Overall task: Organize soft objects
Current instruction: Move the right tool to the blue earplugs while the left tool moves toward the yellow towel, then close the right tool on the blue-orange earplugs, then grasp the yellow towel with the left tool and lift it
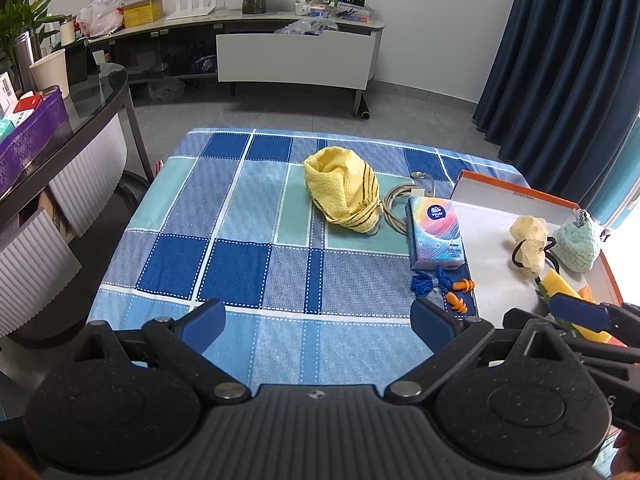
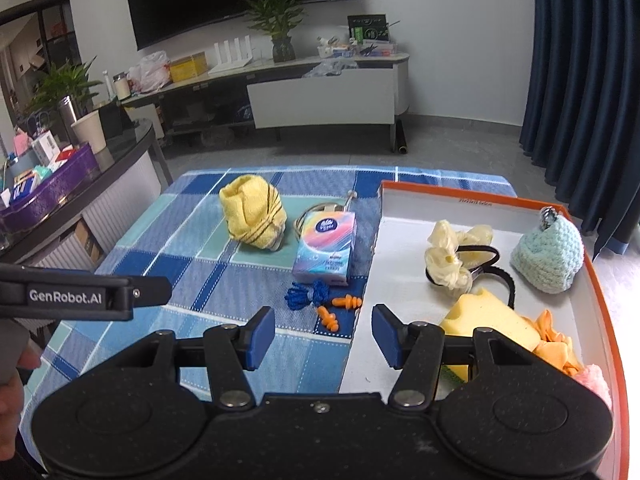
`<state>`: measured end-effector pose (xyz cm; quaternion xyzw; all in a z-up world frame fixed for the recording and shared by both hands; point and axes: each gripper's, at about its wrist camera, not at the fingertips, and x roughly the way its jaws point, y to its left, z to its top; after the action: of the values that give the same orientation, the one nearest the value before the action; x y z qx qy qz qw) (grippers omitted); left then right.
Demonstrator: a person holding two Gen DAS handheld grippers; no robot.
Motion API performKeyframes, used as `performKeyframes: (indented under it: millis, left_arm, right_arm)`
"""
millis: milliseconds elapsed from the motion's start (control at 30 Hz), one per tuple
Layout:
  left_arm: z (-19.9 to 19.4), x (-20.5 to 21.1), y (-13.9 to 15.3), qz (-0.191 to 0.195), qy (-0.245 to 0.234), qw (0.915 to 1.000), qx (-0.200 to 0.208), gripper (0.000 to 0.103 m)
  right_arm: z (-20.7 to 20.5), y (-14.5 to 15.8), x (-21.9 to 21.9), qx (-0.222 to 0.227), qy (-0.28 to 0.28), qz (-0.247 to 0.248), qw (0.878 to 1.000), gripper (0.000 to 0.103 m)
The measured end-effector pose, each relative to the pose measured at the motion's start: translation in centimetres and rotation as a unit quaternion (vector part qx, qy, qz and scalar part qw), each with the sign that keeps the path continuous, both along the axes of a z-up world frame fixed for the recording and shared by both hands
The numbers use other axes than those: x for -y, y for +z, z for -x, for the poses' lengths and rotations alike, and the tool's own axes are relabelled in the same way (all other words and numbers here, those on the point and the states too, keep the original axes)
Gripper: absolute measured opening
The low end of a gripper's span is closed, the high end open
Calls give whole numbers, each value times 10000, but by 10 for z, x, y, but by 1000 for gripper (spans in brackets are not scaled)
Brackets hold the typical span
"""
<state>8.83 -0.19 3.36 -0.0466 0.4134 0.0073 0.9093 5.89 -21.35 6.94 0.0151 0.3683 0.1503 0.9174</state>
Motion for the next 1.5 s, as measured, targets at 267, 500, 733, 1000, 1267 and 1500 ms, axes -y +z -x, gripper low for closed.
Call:
performKeyframes:
  millis: [267, 500, 733, 1000, 1267, 1500]
  left_arm:
    - [-5, -6, -9, 31, 57, 9999, -102, 101]
    - [-13, -12, -18, 58, 96, 9997, -211, 101]
    - [-22, -15, -27, 64, 109, 9995, -285, 101]
    - [-35, -18, -35, 100, 104, 9993, -349, 101]
    - [-46, -16, -39, 133, 16, 9995, -298, 101]
    - [-78, -10, -33, 48, -82, 9999, 46, 103]
  right_arm:
    - [-19, -23, -5, -311, 288, 161, 9990, 60]
    - [-42, -37, -13, -468, 542, 242, 9971, 45]
    - [-61, -50, -20, -607, 664, 417, 9951, 38]
    - [-67, -63, -28, -532, 855, 608, 9931, 33]
    - [-59, -54, -24, -375, 836, 525, 9944, 10]
    - [-39, -21, -2, -43, 642, -269, 9976, 10]
